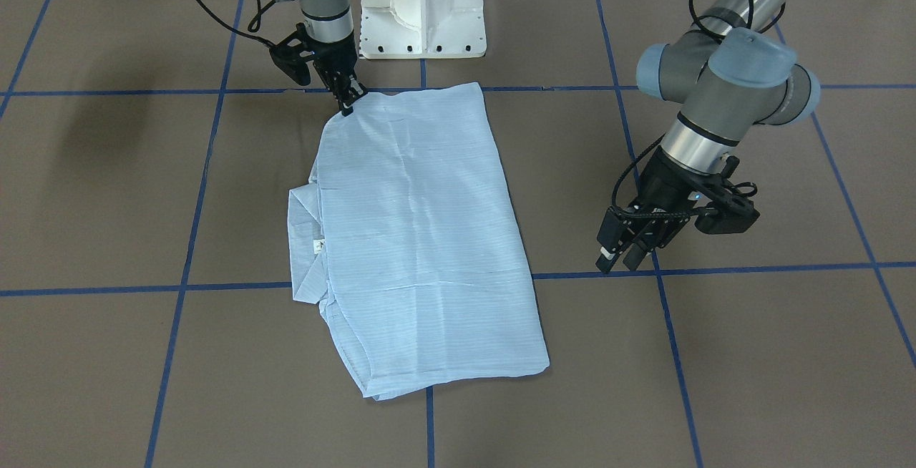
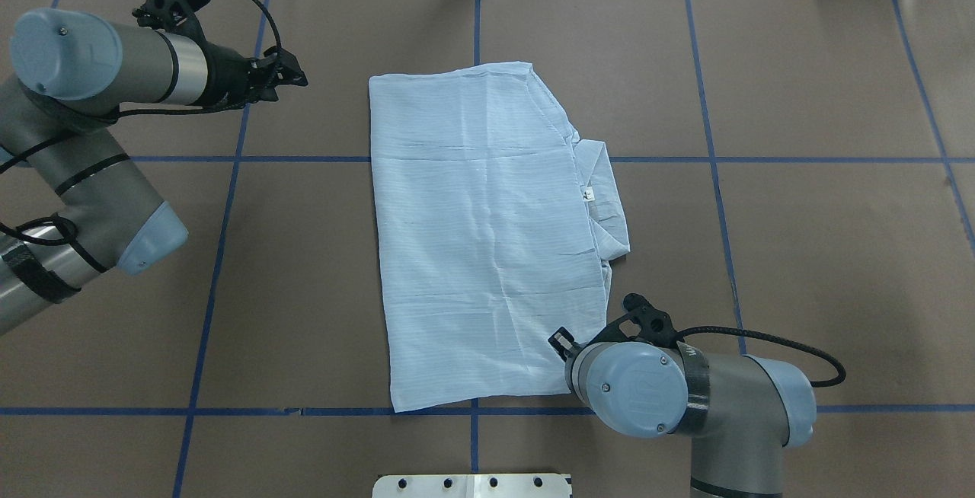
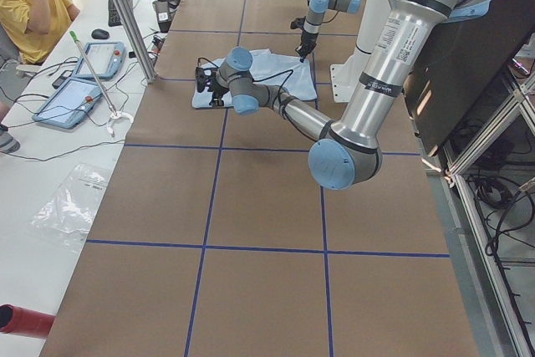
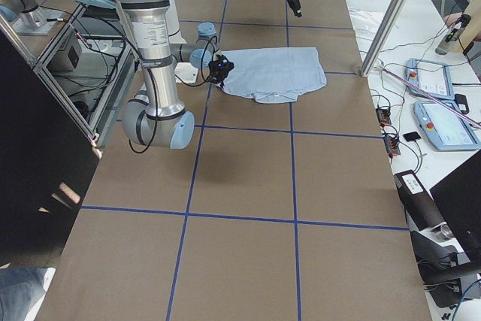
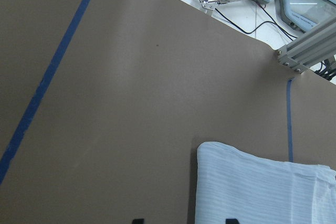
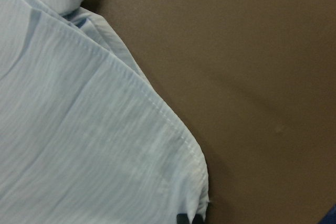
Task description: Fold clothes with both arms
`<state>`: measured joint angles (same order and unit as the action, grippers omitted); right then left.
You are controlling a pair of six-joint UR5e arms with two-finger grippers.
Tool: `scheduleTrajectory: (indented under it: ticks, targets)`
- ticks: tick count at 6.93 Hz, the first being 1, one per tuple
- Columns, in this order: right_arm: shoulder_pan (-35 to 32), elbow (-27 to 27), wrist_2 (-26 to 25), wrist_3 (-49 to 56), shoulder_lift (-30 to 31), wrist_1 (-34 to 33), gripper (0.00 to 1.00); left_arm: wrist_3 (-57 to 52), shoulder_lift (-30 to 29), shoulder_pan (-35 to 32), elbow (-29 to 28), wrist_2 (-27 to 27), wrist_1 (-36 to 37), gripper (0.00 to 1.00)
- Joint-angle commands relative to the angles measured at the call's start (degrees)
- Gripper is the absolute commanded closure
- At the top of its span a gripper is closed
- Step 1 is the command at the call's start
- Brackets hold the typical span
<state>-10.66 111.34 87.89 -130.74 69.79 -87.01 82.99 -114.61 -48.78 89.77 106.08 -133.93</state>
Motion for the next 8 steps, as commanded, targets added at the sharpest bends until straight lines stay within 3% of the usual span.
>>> scheduleTrajectory:
  ticks: [1,3,4,6,8]
  targets:
    - [-0.2,1.4,0.0,-0.1,0.4,-0.2,1.0,4.0,-0.2,0.3,0.1,0.0,0.1,0.4]
    - [0.0,2.3,0.0,-0.1,0.3,-2.3,1.0,18.1,0.6,6.2,5.3,-0.1,0.2,0.4]
    - [0.1,2.4,0.0,-0.2,0.3,-2.3,1.0,24.0,4.0,10.9,10.7,-0.5,0.2,0.4]
    - [0.4,2.3,0.0,-0.1,0.3,-2.4,1.0,32.3,11.7,24.3,19.4,-12.1,1.9,0.39]
    - [1.3,2.6,-0.1,-0.1,0.3,-2.8,1.0,34.7,11.7,28.4,23.0,-14.4,10.0,0.39]
